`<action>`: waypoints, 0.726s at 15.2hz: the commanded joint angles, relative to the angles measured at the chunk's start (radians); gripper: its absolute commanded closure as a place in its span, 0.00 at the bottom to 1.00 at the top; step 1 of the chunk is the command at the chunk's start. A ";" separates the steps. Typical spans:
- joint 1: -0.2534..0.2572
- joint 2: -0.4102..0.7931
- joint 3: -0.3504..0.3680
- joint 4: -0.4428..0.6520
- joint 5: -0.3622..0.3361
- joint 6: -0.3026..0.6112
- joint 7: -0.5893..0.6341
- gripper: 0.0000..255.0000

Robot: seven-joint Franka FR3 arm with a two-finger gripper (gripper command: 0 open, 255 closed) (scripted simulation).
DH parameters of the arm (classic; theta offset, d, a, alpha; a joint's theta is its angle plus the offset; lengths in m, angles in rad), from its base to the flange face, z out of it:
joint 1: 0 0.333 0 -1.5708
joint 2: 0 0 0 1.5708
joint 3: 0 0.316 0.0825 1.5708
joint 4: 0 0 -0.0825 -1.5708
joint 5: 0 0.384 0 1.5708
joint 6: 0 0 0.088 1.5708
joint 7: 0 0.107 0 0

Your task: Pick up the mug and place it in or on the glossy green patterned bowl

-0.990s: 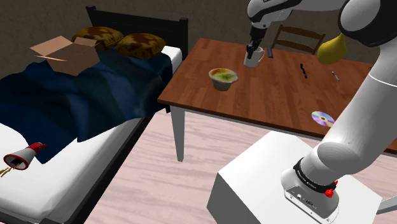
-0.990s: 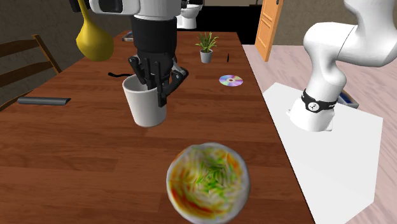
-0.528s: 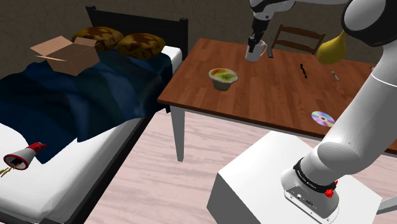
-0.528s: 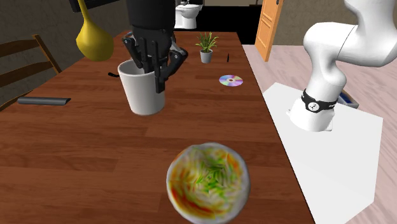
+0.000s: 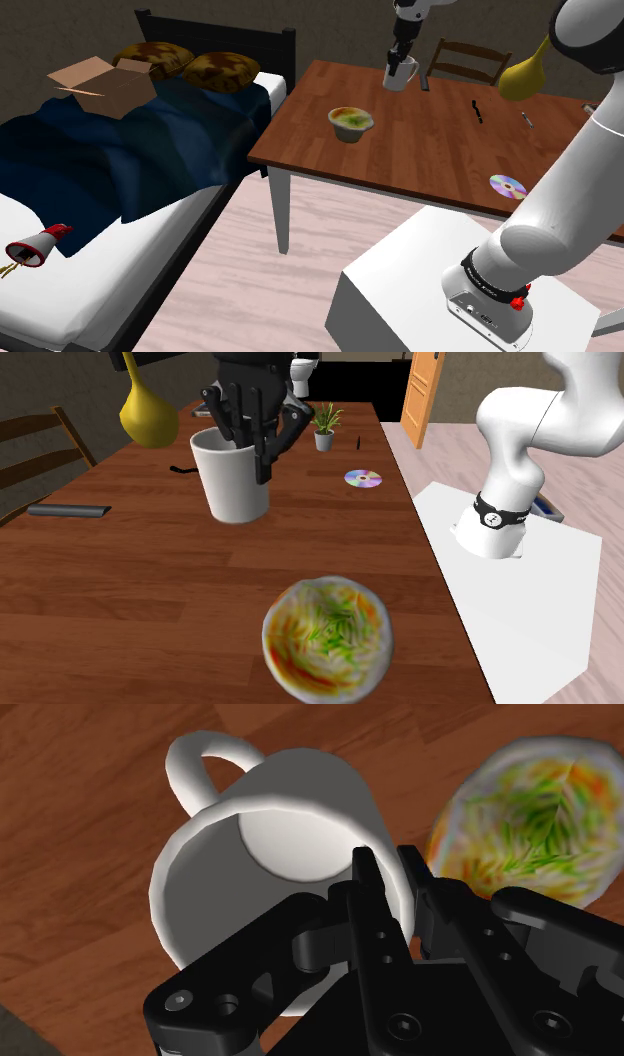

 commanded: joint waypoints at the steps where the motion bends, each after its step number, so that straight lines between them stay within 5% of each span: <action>1: 0.026 -0.020 0.018 -0.009 -0.012 -0.010 0.047 1.00; 11: 0.152 -0.088 0.126 -0.046 -0.055 -0.047 0.290 1.00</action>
